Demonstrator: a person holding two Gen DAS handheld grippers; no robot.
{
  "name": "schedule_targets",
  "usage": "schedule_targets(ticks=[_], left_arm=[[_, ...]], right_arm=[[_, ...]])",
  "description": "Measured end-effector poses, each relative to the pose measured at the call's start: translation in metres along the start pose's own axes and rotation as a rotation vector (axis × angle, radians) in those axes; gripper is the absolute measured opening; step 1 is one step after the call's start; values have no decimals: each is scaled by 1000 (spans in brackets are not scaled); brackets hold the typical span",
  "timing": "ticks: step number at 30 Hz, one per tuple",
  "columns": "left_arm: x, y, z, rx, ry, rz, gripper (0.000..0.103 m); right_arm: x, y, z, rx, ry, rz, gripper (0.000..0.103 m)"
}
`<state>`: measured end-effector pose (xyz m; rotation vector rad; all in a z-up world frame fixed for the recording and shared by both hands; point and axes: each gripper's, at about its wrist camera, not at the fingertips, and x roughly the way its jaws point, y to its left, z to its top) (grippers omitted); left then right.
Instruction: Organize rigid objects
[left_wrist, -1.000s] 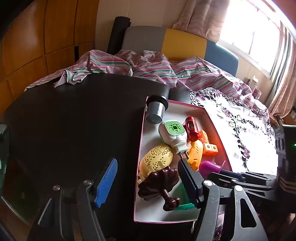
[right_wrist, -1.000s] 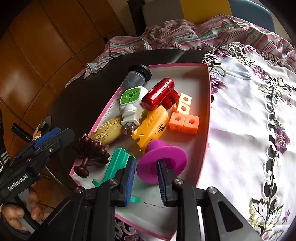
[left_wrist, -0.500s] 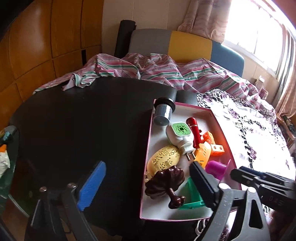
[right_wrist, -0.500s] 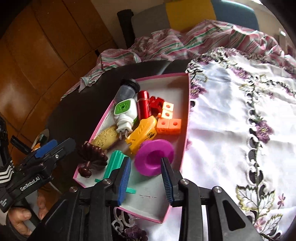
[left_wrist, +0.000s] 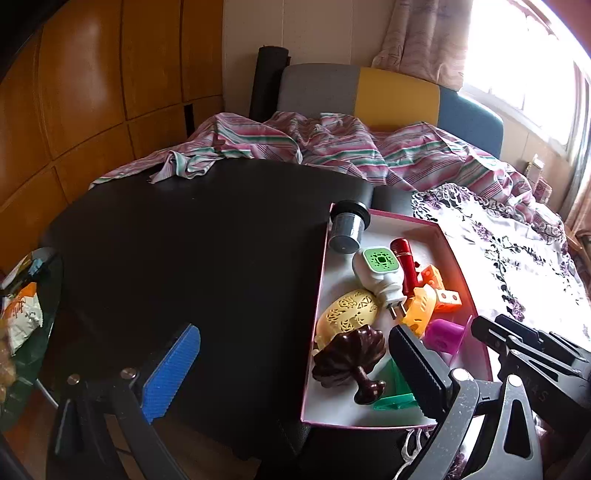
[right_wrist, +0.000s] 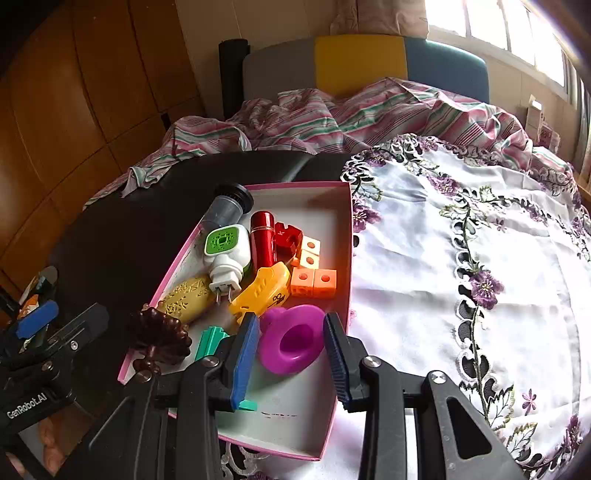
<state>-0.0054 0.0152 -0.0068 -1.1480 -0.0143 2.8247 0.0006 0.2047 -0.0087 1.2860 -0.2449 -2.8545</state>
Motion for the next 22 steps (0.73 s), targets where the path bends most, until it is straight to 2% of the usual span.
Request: schedule_targets(ticks=[7, 22], left_arm=[[-10, -3, -5, 18, -33, 70, 103], [-15, 4, -6, -10, -33, 40, 102]], right_arm=[[-2, 7, -3, -18, -13, -25, 36], [-6, 19, -5, -40, -23, -22, 36]])
